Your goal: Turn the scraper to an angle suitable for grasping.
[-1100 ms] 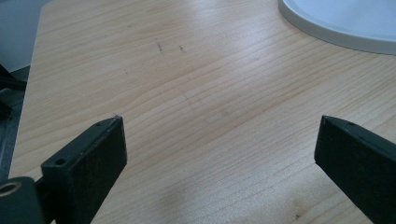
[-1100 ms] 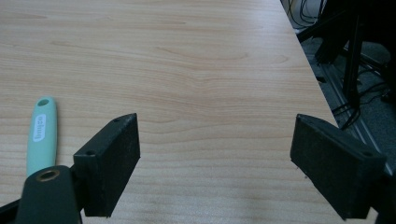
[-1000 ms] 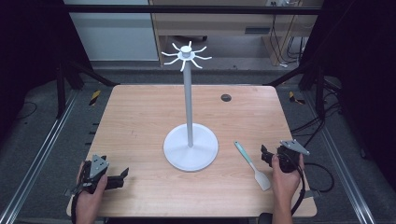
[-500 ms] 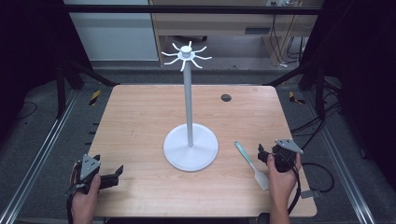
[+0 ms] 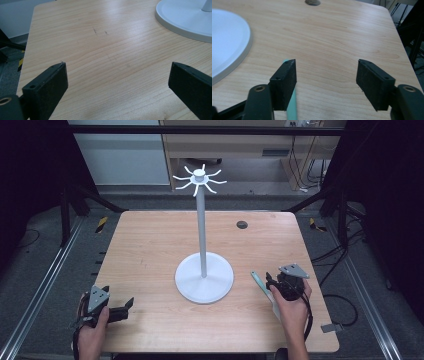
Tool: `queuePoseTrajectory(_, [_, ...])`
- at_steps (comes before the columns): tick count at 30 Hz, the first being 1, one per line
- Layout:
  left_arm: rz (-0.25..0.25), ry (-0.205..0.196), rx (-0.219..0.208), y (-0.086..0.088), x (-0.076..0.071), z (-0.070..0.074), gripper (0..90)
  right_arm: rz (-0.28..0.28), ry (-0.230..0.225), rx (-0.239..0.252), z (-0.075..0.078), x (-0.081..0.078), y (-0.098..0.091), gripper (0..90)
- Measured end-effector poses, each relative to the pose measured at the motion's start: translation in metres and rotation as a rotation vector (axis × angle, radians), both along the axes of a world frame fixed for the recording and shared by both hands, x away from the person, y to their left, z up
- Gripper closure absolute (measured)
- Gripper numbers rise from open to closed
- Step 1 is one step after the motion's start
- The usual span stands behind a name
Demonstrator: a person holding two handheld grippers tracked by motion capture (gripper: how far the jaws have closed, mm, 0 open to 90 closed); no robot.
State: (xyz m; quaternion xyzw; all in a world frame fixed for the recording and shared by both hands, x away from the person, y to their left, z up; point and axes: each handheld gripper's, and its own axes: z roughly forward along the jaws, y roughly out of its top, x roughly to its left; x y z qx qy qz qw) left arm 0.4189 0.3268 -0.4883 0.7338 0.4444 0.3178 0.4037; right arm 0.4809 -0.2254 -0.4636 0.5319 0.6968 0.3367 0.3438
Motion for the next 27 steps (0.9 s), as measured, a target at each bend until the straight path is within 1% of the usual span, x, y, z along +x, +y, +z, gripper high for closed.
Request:
queuePoseTrajectory(1, [-0.003,-0.001,0.004,-0.001,-0.001,0.000,2.1,0.028,0.034,-0.020,0.005,0.004,0.005,40.2])
queuePoseTrajectory(2, [-0.005,0.000,0.005,-0.001,-0.001,0.000,2.1,0.037,0.061,-0.028,0.008,0.007,0.008,41.3])
queuePoseTrajectory(4, [-0.007,0.000,0.009,-0.002,0.000,0.000,2.2,0.072,0.111,-0.069,0.013,0.014,0.013,47.2])
queuePoseTrajectory(5, [-0.006,-0.001,0.013,-0.002,0.000,0.000,2.2,0.089,0.121,-0.088,0.015,0.018,0.015,49.9])
queuePoseTrajectory(6, [-0.006,-0.002,0.010,-0.002,0.000,0.000,2.3,0.098,0.140,-0.092,0.016,0.021,0.017,52.1])
queuePoseTrajectory(7, [-0.005,-0.006,0.007,-0.002,0.000,0.001,2.3,0.111,0.168,-0.093,0.017,0.024,0.020,58.1])
queuePoseTrajectory(8, [-0.005,-0.012,0.005,-0.001,0.001,0.001,2.4,0.140,0.190,-0.095,0.017,0.028,0.020,62.9])
queuePoseTrajectory(9, [-0.005,-0.012,0.005,-0.001,0.001,0.001,2.4,0.156,0.206,-0.082,0.017,0.030,0.021,66.3])
queuePoseTrajectory(10, [-0.004,-0.016,-0.001,-0.001,0.001,0.002,2.4,0.156,0.206,-0.082,0.017,0.030,0.021,66.3])
queuePoseTrajectory(11, [0.000,-0.018,-0.001,-0.001,0.000,0.002,2.6,0.173,0.225,-0.067,0.015,0.034,0.022,77.3])
queuePoseTrajectory(12, [0.000,-0.018,-0.001,-0.001,0.000,0.002,2.6,0.176,0.230,-0.069,0.014,0.035,0.022,80.2])
queuePoseTrajectory(13, [-0.001,-0.021,-0.003,-0.001,0.000,0.002,2.6,0.176,0.230,-0.069,0.014,0.035,0.022,80.2])
queuePoseTrajectory(14, [-0.002,-0.022,-0.001,-0.002,-0.001,0.003,2.6,0.185,0.247,-0.049,0.012,0.038,0.022,86.3])
queuePoseTrajectory(15, [-0.006,-0.021,0.000,-0.003,-0.001,0.003,2.6,0.190,0.255,-0.048,0.011,0.040,0.021,87.1])
queuePoseTrajectory(17, [-0.009,-0.021,0.005,-0.004,-0.001,0.002,2.6,0.186,0.291,-0.053,0.007,0.044,0.021,89.8])
queuePoseTrajectory(18, [-0.011,-0.022,0.007,-0.005,-0.001,0.002,2.7,0.182,0.301,-0.056,0.006,0.046,0.021,90.0])
queuePoseTrajectory(22, [-0.014,-0.022,0.008,-0.007,0.000,0.002,2.8,0.190,0.324,-0.045,-0.001,0.055,0.021,90.0])
queuePoseTrajectory(23, [-0.018,-0.022,0.010,-0.007,0.000,0.002,2.8,0.190,0.324,-0.045,-0.001,0.055,0.021,90.0])
queuePoseTrajectory(26, [-0.019,-0.023,0.011,-0.007,-0.001,0.002,2.8,0.179,0.352,-0.040,-0.011,0.061,0.023,90.0])
queuePoseTrajectory(27, [-0.019,-0.023,0.011,-0.007,-0.001,0.002,2.8,0.179,0.352,-0.040,-0.011,0.061,0.023,90.0])
